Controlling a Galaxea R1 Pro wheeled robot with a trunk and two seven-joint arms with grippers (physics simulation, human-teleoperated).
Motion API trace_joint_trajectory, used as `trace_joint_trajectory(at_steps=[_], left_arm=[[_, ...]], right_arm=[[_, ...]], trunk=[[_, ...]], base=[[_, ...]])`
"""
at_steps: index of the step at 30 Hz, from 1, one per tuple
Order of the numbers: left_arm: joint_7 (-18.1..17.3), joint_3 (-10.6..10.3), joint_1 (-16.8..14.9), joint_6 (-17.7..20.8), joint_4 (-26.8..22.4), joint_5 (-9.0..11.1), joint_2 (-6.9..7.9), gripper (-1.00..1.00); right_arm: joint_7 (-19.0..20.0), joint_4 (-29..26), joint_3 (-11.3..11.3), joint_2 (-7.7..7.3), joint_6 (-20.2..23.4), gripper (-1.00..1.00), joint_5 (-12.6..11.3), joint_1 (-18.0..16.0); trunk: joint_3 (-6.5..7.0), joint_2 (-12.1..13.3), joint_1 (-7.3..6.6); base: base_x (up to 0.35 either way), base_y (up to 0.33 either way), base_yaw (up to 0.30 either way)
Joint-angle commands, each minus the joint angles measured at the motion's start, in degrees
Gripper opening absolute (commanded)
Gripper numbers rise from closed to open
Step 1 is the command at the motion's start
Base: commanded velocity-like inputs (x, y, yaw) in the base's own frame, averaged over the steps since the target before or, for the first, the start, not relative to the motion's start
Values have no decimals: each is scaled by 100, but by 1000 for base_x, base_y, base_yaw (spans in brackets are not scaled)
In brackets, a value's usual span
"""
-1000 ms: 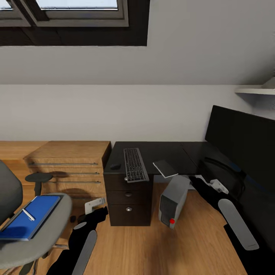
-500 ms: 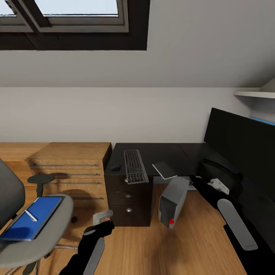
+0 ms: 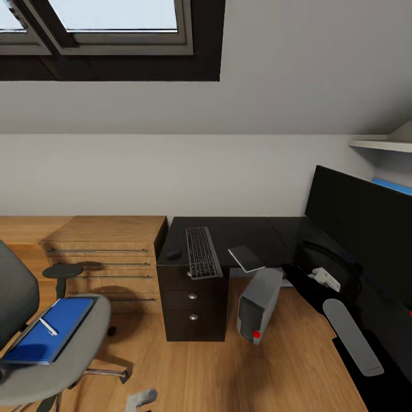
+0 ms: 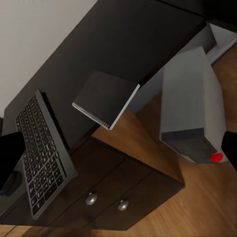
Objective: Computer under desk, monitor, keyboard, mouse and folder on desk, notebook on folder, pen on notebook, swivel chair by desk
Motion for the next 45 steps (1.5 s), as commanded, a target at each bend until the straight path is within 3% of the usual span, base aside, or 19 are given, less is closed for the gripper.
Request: trace_joint_trajectory(at_steps=[1, 5, 9, 20, 45], left_arm=[[-97, -34, -5, -123, 189, 36, 24, 100], [-641, -35, -5, -648, 678, 33, 131, 100], [-827, -35, -5, -894, 843, 32, 225, 100], [-859, -36, -5, -1814, 862, 38, 238, 100], [-850, -32, -5, -1886, 872, 49, 236, 100]], right_arm=[[-41, -6, 6, -5, 12, 100, -24, -6], [-45, -3, 4, -8, 11, 100, -5, -6], [-52, -2, -3, -21, 11, 100, 3, -6], [-32, 13, 13, 0, 9, 100, 3, -6], [-30, 66, 20, 5, 11, 100, 4, -6]], trunk=[[13, 37, -23], [85, 198, -111], [138, 318, -176], [138, 318, -176], [138, 318, -176]], base=[[0, 0, 0], [0, 0, 0], [0, 0, 0], [-11, 0, 0], [-294, -95, 0]])
